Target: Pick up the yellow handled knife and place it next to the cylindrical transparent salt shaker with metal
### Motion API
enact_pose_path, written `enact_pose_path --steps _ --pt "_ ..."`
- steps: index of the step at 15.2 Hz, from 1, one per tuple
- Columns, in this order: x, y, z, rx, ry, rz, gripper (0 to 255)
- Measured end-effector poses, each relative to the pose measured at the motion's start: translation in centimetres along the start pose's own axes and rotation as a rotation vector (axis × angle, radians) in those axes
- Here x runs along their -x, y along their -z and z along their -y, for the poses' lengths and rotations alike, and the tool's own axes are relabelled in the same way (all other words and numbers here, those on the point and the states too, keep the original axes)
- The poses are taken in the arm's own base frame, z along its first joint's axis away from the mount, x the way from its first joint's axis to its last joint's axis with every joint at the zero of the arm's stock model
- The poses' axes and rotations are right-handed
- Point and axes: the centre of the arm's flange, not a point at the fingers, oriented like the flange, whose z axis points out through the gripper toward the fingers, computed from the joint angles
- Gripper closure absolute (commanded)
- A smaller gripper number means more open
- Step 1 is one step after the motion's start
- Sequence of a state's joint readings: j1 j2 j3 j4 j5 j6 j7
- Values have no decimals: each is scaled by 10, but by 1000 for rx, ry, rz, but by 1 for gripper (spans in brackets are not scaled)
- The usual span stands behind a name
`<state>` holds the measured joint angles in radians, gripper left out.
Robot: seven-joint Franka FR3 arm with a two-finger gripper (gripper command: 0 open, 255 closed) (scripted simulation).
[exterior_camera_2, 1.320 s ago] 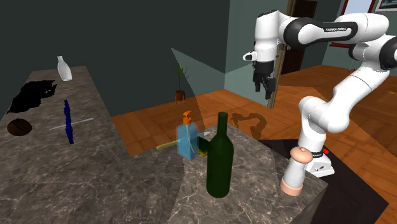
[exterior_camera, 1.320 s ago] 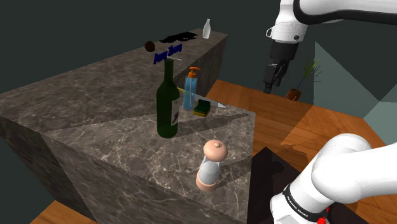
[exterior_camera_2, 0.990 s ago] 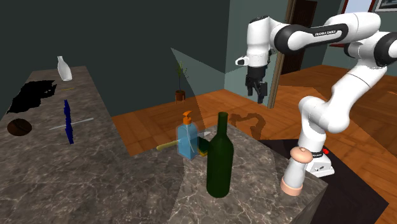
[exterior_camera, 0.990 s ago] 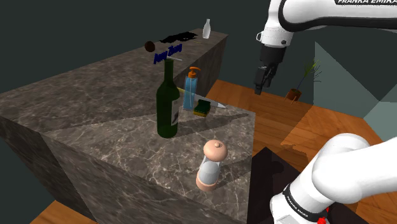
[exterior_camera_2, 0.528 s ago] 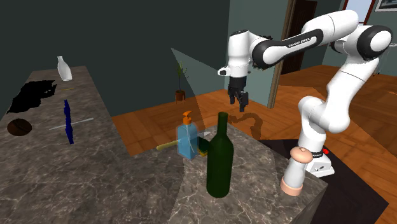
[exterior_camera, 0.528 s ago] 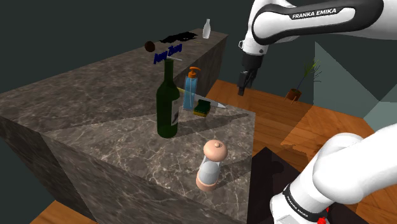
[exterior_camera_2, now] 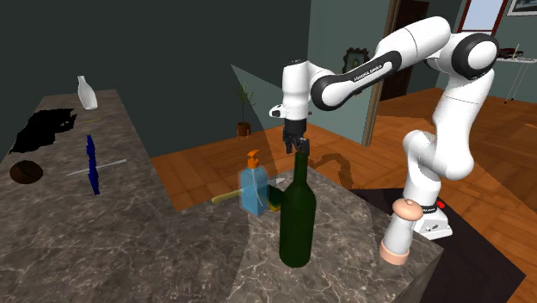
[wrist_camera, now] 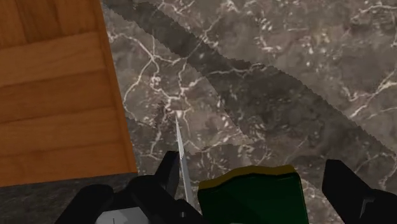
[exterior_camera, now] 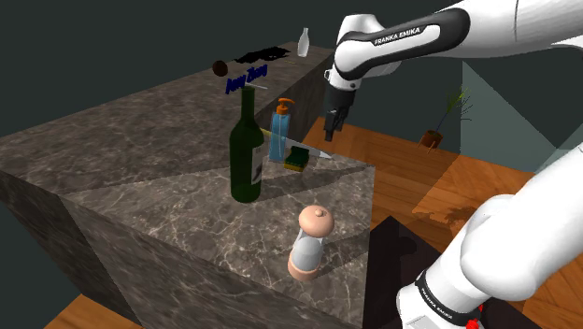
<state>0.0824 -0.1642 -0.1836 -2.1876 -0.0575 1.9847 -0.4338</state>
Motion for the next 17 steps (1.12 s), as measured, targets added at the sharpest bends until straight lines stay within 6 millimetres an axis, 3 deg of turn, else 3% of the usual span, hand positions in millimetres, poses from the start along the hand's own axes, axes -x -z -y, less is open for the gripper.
enact_pose_path --steps 13,17 --pt "-140 -73 -39 2 161 -61 0" --pt "-159 -91 -40 2 179 -67 0"
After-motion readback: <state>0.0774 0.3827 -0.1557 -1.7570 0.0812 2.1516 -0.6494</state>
